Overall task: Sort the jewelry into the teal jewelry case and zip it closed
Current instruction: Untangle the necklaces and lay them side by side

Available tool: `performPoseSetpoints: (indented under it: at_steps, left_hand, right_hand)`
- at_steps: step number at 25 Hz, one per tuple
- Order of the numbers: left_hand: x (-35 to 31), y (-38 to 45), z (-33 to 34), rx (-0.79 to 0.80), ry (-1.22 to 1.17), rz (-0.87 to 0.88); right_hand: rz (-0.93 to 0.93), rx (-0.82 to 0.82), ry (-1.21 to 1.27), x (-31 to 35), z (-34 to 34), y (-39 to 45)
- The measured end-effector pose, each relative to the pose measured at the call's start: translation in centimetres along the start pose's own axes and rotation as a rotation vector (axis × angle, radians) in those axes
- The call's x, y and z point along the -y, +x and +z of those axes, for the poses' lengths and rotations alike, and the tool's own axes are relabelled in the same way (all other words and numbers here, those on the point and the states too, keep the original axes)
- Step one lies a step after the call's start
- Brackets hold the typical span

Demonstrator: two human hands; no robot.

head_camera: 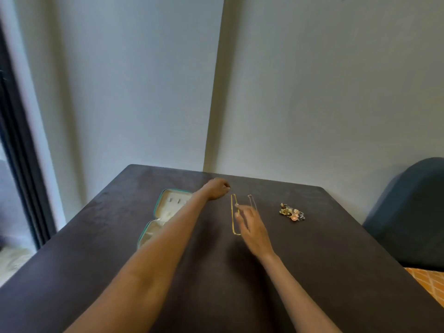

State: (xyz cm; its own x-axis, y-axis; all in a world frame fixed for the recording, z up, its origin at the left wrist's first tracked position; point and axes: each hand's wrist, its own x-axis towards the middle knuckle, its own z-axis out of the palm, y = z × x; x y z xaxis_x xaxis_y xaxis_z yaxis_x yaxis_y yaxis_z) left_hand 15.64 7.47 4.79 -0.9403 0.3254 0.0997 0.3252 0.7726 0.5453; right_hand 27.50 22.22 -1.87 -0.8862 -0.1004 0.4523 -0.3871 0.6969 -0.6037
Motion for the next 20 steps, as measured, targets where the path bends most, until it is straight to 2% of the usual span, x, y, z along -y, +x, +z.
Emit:
performPoseSetpoints:
  at_steps: [2, 4, 7, 10, 14, 20]
  left_hand:
    - [1.4, -3.0, -2.4, -0.037, 0.078, 0.027]
    - [3.7, -6.1, -4.3, -0.061, 0.106, 0.025]
    - [6.7, -9.7, -5.9, 0.007, 0.102, 0.013]
    - [9.2, -12.4, -6.3, 0.086, 0.163, -0.035]
    - [11.5, -14.8, -6.0, 0.149, 0.122, -0.071]
    - [12.4, -15.4, -6.0, 0.106, 0.072, -0.014]
  right_hand:
    - [0.0, -0.029, -0.015, 2.7, 1.6, 1.5]
    - [-0.019, 0.039, -0.055, 5.7, 3.6, 2.7]
    - [0.006, 0.169, -0.149, 9.3, 6.8, 3.2]
    - [0.035, 0.214, -0.262, 11.8, 9.4, 2.4]
    - [0.068, 0.323, -0.336, 13.1, 10.9, 1.8]
    - [0.114, 0.448, -0.308, 13.2, 10.1, 2.5]
